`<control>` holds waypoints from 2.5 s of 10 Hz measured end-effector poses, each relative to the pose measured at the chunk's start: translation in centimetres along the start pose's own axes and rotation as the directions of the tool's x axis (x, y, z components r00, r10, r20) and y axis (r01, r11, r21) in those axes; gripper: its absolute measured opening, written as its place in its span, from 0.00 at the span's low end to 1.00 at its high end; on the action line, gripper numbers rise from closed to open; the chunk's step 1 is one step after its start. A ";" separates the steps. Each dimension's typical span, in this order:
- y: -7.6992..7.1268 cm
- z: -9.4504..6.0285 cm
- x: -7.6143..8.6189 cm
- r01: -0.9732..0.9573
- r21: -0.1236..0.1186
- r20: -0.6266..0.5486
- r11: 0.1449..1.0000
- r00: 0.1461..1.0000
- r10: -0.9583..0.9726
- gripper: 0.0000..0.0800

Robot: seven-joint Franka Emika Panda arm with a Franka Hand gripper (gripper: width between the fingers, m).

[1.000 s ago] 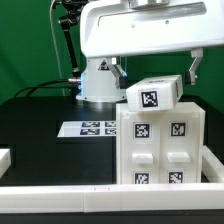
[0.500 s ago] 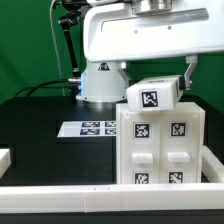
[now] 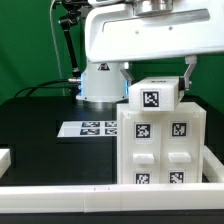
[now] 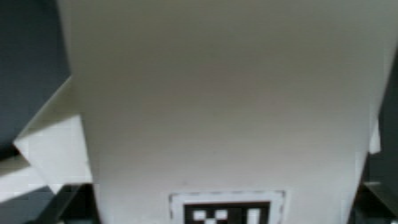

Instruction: Assemble cabinet

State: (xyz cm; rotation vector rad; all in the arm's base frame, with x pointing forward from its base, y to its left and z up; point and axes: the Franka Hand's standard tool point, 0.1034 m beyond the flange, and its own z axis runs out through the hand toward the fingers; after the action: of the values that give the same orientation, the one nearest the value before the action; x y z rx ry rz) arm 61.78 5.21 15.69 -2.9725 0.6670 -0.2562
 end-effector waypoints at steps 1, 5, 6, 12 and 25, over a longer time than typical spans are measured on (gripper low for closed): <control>-0.2 0.0 -0.1 -0.104 0.002 -0.003 0.995 0.995 0.104 0.70; -0.8 0.1 -0.5 -0.452 0.010 0.007 0.892 0.892 0.452 0.70; -1.0 0.1 -0.6 -0.526 0.015 0.011 0.850 0.850 0.526 0.70; -2.1 0.3 -1.3 -0.908 0.010 0.057 0.419 0.419 0.906 0.70; -3.3 -1.2 -0.9 -1.000 0.003 0.174 -0.022 -0.021 0.985 0.99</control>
Offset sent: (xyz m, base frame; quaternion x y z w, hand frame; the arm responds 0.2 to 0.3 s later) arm -0.0055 0.0027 -0.0009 -0.0103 -0.0083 0.2593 0.9657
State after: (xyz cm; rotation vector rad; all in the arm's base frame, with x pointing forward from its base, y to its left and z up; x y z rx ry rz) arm 62.14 8.56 17.17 -1.4938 2.3830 0.0466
